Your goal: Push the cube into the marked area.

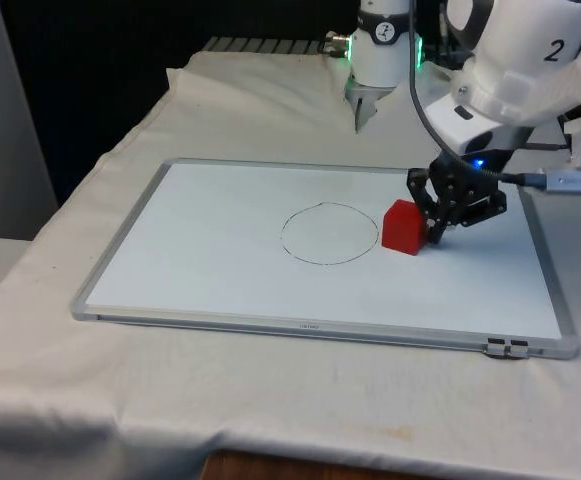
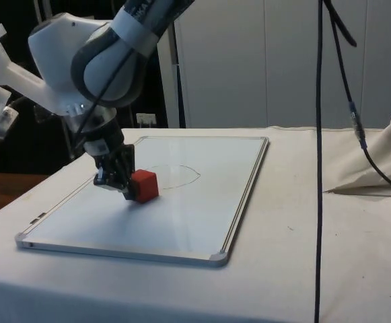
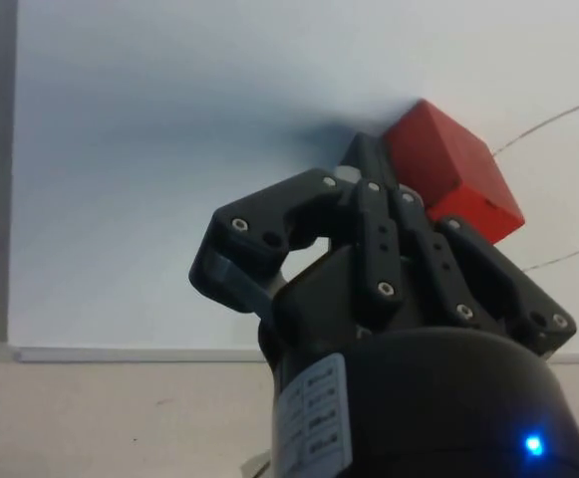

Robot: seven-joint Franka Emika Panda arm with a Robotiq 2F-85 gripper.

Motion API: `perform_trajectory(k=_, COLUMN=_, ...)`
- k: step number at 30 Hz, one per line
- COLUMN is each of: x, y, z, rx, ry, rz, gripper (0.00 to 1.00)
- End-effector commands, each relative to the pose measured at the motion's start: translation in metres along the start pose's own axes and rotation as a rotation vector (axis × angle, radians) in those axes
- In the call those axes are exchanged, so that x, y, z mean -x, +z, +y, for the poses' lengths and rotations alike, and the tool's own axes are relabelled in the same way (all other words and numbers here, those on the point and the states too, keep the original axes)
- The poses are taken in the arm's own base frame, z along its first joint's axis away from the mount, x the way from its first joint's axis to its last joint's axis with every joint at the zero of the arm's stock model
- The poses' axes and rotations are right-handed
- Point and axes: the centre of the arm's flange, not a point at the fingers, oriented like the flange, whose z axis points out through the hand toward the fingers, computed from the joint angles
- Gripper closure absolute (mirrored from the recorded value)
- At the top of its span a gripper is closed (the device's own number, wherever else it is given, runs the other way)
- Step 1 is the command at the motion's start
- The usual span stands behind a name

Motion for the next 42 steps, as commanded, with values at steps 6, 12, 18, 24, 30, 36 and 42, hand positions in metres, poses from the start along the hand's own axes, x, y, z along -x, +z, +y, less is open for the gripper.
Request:
perform_trajectory(k=6, x=0.006, y=0.003, z=0.007, rx=0.041, ry=-0.012, rz=-0.005, gripper=1.00)
perform_trajectory(k=12, x=0.008, y=0.007, z=0.012, rx=0.075, ry=-0.028, rz=-0.022, gripper=1.00)
perform_trajectory(k=18, x=0.013, y=0.012, z=0.017, rx=0.134, ry=-0.049, rz=-0.042, gripper=1.00)
perform_trajectory(k=24, x=0.016, y=0.015, z=0.019, rx=0.170, ry=-0.066, rz=-0.057, gripper=1.00)
perform_trajectory(k=30, x=0.018, y=0.018, z=0.023, rx=0.219, ry=-0.086, rz=-0.075, gripper=1.00)
perform_trajectory(k=36, x=0.017, y=0.020, z=0.032, rx=0.265, ry=-0.094, rz=-0.081, gripper=1.00)
perform_trajectory(k=42, x=0.017, y=0.022, z=0.041, rx=0.317, ry=-0.099, rz=-0.084, gripper=1.00)
